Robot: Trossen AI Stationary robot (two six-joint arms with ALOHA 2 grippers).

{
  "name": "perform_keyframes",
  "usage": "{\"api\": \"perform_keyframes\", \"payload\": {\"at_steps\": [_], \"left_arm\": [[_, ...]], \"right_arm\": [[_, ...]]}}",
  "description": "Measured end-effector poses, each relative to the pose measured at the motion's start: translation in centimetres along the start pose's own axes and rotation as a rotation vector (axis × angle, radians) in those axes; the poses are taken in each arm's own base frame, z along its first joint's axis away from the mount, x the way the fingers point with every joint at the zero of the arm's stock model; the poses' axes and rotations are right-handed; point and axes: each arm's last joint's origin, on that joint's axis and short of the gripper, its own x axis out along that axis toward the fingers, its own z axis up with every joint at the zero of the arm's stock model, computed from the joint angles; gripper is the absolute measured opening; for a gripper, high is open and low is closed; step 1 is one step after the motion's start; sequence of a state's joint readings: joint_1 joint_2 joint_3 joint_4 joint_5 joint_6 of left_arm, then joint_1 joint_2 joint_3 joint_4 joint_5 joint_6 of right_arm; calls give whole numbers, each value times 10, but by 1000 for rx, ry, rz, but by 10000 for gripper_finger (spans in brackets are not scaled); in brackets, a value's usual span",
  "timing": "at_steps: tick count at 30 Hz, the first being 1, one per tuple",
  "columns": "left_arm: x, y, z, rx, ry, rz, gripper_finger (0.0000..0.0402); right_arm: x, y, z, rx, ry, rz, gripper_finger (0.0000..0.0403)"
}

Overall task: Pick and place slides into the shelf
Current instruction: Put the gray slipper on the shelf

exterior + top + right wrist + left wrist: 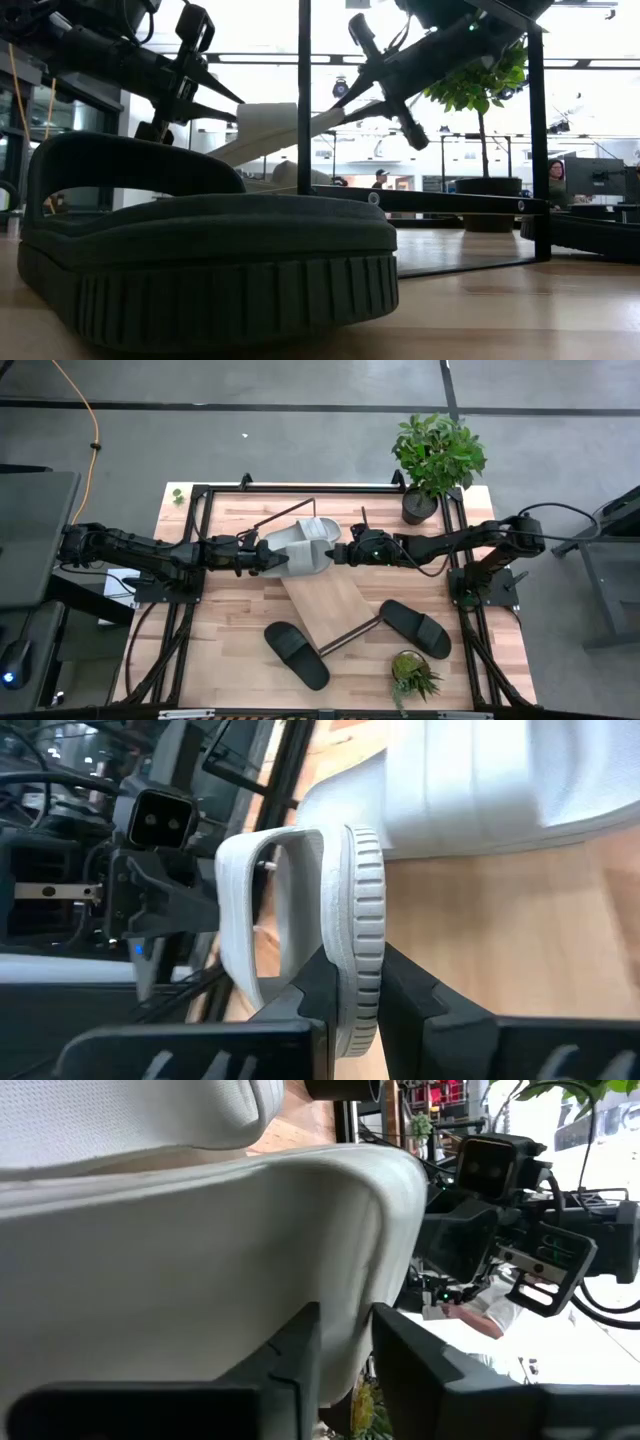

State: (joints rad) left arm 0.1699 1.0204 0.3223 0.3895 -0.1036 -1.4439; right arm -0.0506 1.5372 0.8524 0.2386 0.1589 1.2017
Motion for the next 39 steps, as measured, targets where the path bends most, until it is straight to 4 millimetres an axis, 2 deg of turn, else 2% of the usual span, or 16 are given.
{"api": "perform_keyframes", "payload": {"at_steps": [5,9,15,20,25,30,39], "left_arm": [[0,0,0,0,3,-3,126],[0,-1,0,-1,3,-14,141],[0,-9,1,25,-1,-97,137],[-4,-19,2,80,-16,-188,125],[-7,-23,2,120,17,-234,113],[-8,-24,0,130,95,-252,111],[-8,-24,-2,138,164,-266,113]], "right_arm": [[-15,2,4,-33,-4,-50,29],[-31,3,7,-52,15,-102,29],[-55,3,7,-65,5,-148,29],[-67,-17,-4,1,16,-152,29],[-70,-39,-16,90,42,-69,25],[-69,-52,-22,157,70,-5,16],[-66,-59,-8,179,23,-29,14]]}}
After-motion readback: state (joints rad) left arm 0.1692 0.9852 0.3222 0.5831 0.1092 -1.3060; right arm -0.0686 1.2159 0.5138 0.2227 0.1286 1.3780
